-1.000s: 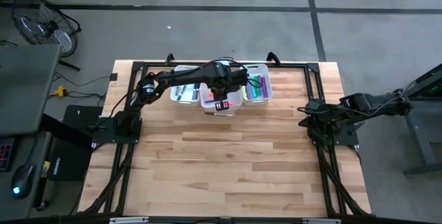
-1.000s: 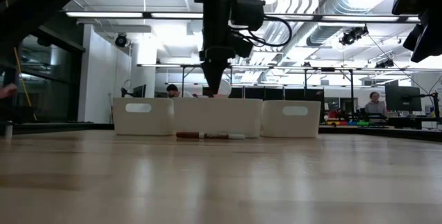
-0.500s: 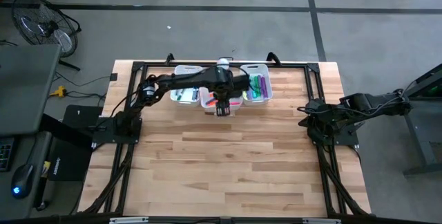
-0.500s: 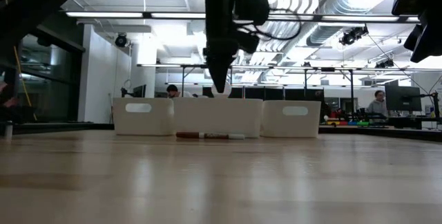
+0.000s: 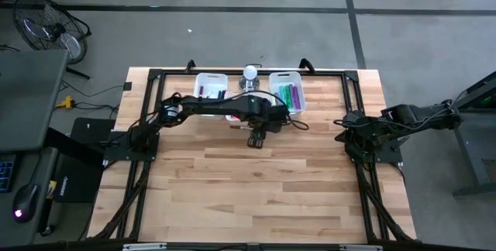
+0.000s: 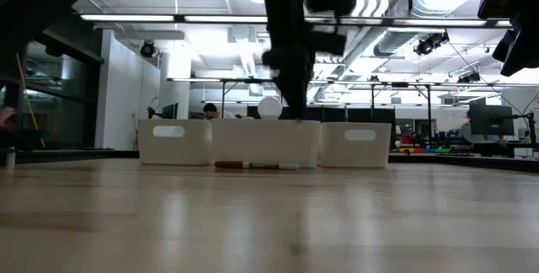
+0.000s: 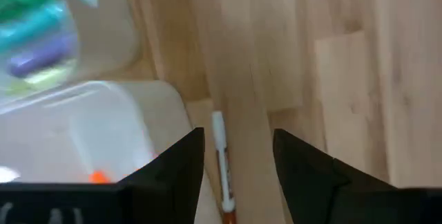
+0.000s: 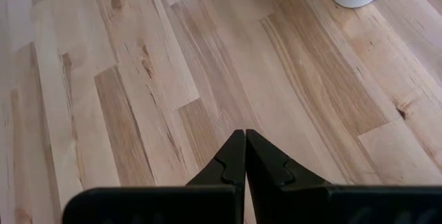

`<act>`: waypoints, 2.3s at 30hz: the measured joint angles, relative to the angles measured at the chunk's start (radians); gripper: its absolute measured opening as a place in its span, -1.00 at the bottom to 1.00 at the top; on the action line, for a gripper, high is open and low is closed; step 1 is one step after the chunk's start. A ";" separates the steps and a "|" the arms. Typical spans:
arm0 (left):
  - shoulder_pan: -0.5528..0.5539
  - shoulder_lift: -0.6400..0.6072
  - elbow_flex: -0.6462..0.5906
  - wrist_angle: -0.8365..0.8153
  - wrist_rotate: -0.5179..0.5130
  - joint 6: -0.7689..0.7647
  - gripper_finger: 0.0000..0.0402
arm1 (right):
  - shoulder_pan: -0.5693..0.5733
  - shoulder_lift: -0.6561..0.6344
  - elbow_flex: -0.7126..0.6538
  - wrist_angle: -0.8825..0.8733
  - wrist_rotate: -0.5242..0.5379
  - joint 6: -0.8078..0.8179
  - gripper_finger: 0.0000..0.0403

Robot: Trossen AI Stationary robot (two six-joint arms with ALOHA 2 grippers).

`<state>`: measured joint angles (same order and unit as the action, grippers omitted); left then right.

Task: Pick & Place Markers
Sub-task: Put the brown marker pen into the middle white bin

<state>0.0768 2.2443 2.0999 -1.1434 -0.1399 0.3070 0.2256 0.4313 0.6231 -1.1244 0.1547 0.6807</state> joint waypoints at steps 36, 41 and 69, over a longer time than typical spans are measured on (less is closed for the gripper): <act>-0.019 0.141 -0.008 -0.016 -0.162 -0.031 -0.17 | 0.000 0.000 0.000 0.005 0.011 0.023 -1.00; -0.019 0.165 -0.006 -0.020 -0.167 -0.036 -0.17 | 0.000 0.000 0.000 0.008 0.012 0.024 -1.00; -0.060 0.173 -0.004 -0.066 -0.032 -0.081 -0.18 | 0.000 0.000 0.000 0.008 0.011 0.037 -1.00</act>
<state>0.0164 2.4172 2.0960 -1.2095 -0.1718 0.2258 0.2253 0.4316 0.6228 -1.1162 0.1658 0.7177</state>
